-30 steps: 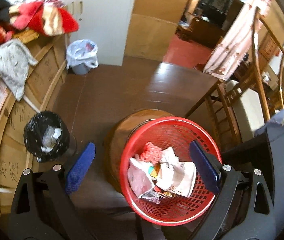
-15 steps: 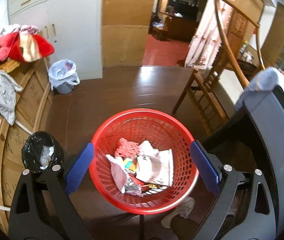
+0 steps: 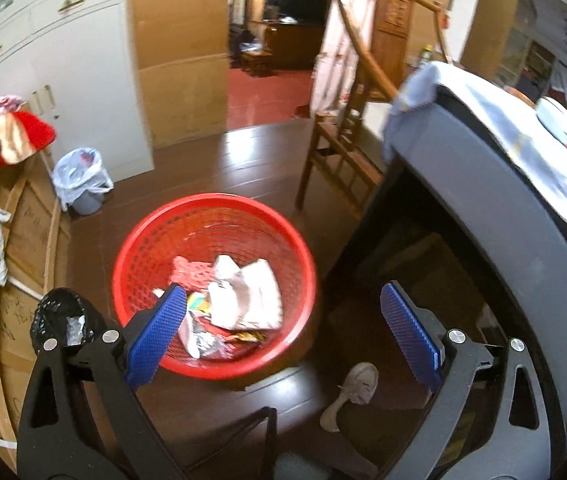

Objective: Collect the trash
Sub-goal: 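Move both tools back toward the table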

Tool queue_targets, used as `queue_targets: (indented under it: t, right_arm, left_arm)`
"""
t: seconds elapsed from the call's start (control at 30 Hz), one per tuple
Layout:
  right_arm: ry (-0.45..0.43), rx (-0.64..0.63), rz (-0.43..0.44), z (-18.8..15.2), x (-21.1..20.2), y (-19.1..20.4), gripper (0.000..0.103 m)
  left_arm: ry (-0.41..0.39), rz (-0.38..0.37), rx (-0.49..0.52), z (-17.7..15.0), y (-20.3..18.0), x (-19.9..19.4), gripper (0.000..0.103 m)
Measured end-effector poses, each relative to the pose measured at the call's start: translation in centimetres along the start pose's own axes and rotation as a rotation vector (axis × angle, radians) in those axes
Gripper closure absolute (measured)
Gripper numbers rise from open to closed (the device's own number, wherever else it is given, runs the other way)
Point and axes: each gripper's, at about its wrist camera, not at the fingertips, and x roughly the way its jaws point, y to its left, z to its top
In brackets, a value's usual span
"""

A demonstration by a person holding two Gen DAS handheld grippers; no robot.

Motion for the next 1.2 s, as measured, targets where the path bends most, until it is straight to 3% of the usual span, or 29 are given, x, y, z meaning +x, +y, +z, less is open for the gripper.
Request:
queue_targets:
  t: [0.23, 0.47, 0.67, 0.83, 1.03, 1.2]
  right_arm:
    - [-0.036, 0.09, -0.034, 1.0, -2.6, -5.8, 0.008]
    - [-0.075, 0.154, -0.105, 5.7, -3.9, -11.2, 0.008]
    - [-0.063, 0.2, -0.145, 10.5, -1.9, -15.2, 0.008]
    - [-0.051, 0.228, -0.248, 13.6, 1.2, -18.8, 0.008]
    - [-0.055, 0.198, -0.28, 15.0, 4.1, -20.9, 0.007]
    - [-0.093, 0.166, -0.288, 15.0, 3.5, -20.5, 0.007]
  left_arm:
    - [-0.018, -0.094, 0.119, -0.1, -5.3, -2.6, 0.009]
    - [-0.02, -0.184, 0.28, -0.3, -12.2, -5.0, 0.008]
    - [-0.01, -0.278, 0.443, -1.1, -19.6, -6.8, 0.007]
    - [-0.015, -0.358, 0.536, -1.6, -24.3, -8.7, 0.007]
    - [0.027, -0.476, 0.615, -1.4, -30.8, -10.2, 0.007]
    - [0.021, -0.554, 0.72, -2.6, -38.2, -12.0, 0.007]
